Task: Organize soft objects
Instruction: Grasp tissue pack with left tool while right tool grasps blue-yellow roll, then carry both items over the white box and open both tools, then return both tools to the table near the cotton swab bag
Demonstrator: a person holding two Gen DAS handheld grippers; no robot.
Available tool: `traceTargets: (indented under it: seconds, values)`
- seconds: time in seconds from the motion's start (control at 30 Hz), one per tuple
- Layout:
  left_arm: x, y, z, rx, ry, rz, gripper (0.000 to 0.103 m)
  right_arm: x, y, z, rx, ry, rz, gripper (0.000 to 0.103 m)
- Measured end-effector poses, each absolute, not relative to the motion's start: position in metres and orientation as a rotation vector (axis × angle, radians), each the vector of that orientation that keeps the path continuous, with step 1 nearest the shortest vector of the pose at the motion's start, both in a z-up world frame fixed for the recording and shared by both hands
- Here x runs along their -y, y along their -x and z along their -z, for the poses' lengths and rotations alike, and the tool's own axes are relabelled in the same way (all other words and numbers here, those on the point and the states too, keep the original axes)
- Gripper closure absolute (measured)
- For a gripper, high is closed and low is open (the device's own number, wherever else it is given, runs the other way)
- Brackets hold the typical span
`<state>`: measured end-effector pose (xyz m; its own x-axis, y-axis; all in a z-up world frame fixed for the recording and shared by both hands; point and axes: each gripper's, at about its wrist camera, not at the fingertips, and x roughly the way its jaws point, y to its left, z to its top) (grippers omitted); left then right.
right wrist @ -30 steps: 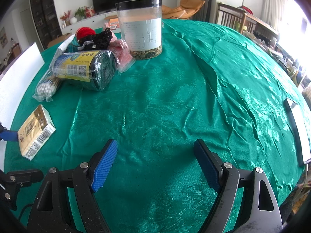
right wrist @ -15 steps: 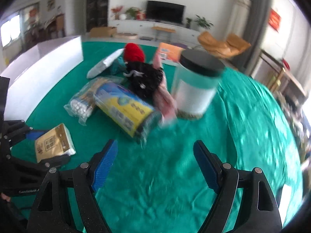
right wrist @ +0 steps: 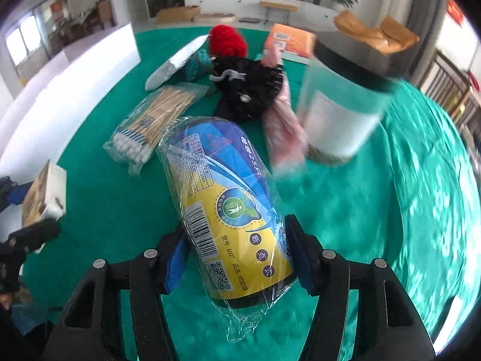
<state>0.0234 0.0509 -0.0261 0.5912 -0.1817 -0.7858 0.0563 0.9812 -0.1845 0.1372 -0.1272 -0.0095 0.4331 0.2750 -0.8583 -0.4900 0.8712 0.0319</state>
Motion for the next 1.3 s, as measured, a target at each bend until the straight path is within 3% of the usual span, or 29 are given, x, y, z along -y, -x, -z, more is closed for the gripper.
traceTargets:
  seconds: [0.3,0.43,0.6,0.73,0.83,0.87,0.93,1.07,1.23,1.3]
  values:
    - [-0.096,0.0,-0.033,-0.834,0.273,0.162,0.043,0.264,-0.134,0.015,-1.037,-0.327,-0.166,0.041]
    - [-0.152,0.023,-0.057,-0.791,0.261,0.04,0.043,0.217,-0.126,-0.022,-0.995,-0.407,-0.36,0.041]
    - [-0.236,0.062,-0.067,-0.775,0.258,-0.192,0.043,0.083,-0.098,-0.08,-0.974,-0.496,-0.77,0.041]
    - [-0.289,0.091,-0.059,-0.789,0.264,-0.365,0.042,-0.038,-0.065,-0.102,-1.017,-0.47,-1.034,0.041]
    - [-0.309,0.098,-0.038,-0.843,0.254,-0.469,0.026,-0.109,-0.045,-0.092,-1.087,-0.436,-1.159,0.037]
    - [-0.314,0.099,-0.031,-0.855,0.259,-0.493,0.015,-0.129,-0.042,-0.084,-1.124,-0.41,-1.182,0.034]
    - [-0.317,0.102,-0.022,-0.84,0.278,-0.534,0.013,-0.144,-0.042,-0.067,-1.175,-0.376,-1.163,0.034]
    - [-0.305,0.092,-0.02,-0.795,0.287,-0.529,0.013,-0.107,-0.063,-0.049,-1.123,-0.369,-1.048,0.032]
    - [-0.237,0.067,-0.041,-0.695,0.245,-0.318,0.012,-0.013,-0.07,-0.024,-0.904,-0.086,-0.636,0.03]
    - [-0.198,0.053,-0.046,-0.686,0.215,-0.201,0.006,0.032,-0.069,0.003,-0.887,0.023,-0.423,0.029]
